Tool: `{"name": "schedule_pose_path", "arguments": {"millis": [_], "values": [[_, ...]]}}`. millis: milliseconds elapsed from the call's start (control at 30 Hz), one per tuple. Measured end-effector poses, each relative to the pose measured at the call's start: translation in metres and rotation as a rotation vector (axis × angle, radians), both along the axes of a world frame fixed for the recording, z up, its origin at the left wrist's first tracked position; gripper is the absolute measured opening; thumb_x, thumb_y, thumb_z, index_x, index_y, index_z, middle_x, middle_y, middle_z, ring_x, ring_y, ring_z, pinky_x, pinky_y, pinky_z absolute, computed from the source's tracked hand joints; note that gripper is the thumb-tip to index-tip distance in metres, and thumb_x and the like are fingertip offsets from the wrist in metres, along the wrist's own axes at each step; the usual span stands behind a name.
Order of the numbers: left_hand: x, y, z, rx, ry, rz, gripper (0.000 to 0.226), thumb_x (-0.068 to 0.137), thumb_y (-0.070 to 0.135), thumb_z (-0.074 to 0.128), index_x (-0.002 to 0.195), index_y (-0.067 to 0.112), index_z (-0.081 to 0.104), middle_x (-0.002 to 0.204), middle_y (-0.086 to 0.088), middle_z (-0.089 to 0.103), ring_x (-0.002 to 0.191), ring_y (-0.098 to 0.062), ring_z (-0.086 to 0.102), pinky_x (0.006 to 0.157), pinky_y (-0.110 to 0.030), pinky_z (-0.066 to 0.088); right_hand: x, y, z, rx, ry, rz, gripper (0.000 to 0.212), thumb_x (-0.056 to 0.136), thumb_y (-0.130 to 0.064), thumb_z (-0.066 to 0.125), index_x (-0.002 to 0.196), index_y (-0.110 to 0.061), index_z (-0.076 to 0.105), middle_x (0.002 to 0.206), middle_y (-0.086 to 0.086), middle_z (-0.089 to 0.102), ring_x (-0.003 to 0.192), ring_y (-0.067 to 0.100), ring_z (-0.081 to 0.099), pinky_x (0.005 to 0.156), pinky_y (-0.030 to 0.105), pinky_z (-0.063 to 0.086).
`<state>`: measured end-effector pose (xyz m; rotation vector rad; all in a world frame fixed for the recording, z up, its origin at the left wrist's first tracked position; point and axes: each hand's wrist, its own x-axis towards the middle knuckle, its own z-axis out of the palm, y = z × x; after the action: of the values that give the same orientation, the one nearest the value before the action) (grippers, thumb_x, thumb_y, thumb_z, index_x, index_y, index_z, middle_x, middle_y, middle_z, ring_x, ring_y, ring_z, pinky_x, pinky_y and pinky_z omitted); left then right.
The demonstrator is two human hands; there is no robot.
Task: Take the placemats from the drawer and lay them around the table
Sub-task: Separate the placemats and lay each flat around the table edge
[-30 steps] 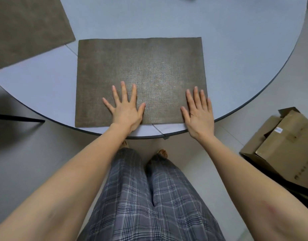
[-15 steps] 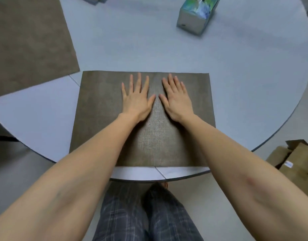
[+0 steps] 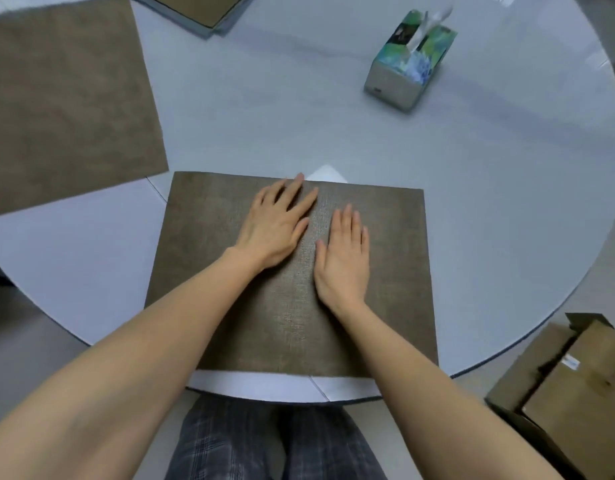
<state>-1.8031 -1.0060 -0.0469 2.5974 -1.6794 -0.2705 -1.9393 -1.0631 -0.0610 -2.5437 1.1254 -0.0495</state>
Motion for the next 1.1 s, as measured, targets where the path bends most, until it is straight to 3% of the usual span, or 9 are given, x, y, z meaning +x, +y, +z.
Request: {"name": "schedule_pose_path", "arguments": {"millis": [67,133,500,633,800,1000,1100], "values": [[0.005,-0.003,-0.009,0.047,0.001,-0.139,0.054,0.103,0.042,0.021,0.154,0.03,0.01,0.163,0.0,0.004,0.15,-0.026,0.003,0.121,-0.045,0.002,0.002,0.007,-0.01,-0.08,0.058,-0.027,0.058,0.102,-0.034,0.022,0.153,-0.01,0.007,0.161,0.006,0.002,0.149,0.018,0.0,0.122,0.037,0.002],[0.008,-0.003,-0.016,0.058,0.017,-0.153,0.056,0.101,0.045,0.013,0.154,0.031,0.006,0.163,0.003,0.003,0.15,-0.023,0.0,0.121,-0.047,-0.002,0.004,0.005,-0.014,-0.099,0.1,-0.036,0.058,0.101,-0.035,0.019,0.153,-0.011,0.005,0.161,0.006,0.001,0.149,0.018,-0.001,0.122,0.038,0.002],[0.085,0.075,-0.021,0.079,0.042,0.238,0.071,0.099,0.055,0.013,0.155,0.014,-0.003,0.163,-0.002,-0.006,0.15,-0.023,-0.007,0.122,-0.044,-0.003,0.011,0.01,-0.006,-0.149,0.226,-0.097,0.056,0.101,-0.035,0.017,0.153,-0.018,0.003,0.161,0.002,0.001,0.149,0.017,0.0,0.122,0.04,0.002],[0.096,0.106,-0.018,0.067,0.079,0.234,0.076,0.099,0.055,0.018,0.154,0.007,-0.003,0.162,-0.009,-0.008,0.149,-0.026,-0.009,0.122,-0.044,-0.002,0.027,0.042,0.002,-0.169,0.206,-0.201,0.057,0.101,-0.031,0.025,0.152,-0.012,0.01,0.161,0.009,0.004,0.149,0.023,0.003,0.121,0.041,0.002],[0.085,0.159,-0.014,0.048,0.117,0.051,0.071,0.1,0.051,0.025,0.155,0.014,0.0,0.162,-0.009,-0.008,0.149,-0.028,-0.009,0.119,-0.045,-0.006,0.062,0.121,0.006,-0.086,0.018,0.023,0.058,0.1,-0.031,0.033,0.151,-0.011,0.017,0.159,0.013,0.01,0.148,0.026,0.007,0.12,0.038,0.001],[0.095,0.197,-0.018,0.115,0.043,-0.106,0.065,0.101,0.05,0.021,0.155,0.021,-0.001,0.162,-0.003,-0.007,0.15,-0.026,-0.006,0.119,-0.045,-0.006,0.073,0.165,-0.012,-0.111,0.155,0.051,0.065,0.099,-0.043,0.021,0.152,-0.007,0.008,0.16,0.012,0.005,0.149,0.023,0.003,0.121,0.04,0.001],[0.095,0.197,-0.018,0.103,0.023,-0.099,0.063,0.102,0.048,0.021,0.155,0.02,0.0,0.163,-0.003,-0.006,0.15,-0.026,-0.005,0.12,-0.045,-0.004,0.066,0.196,-0.011,-0.108,0.144,0.25,0.068,0.098,-0.043,0.028,0.15,-0.002,0.015,0.159,0.016,0.011,0.148,0.026,0.009,0.12,0.042,0.006]]}}
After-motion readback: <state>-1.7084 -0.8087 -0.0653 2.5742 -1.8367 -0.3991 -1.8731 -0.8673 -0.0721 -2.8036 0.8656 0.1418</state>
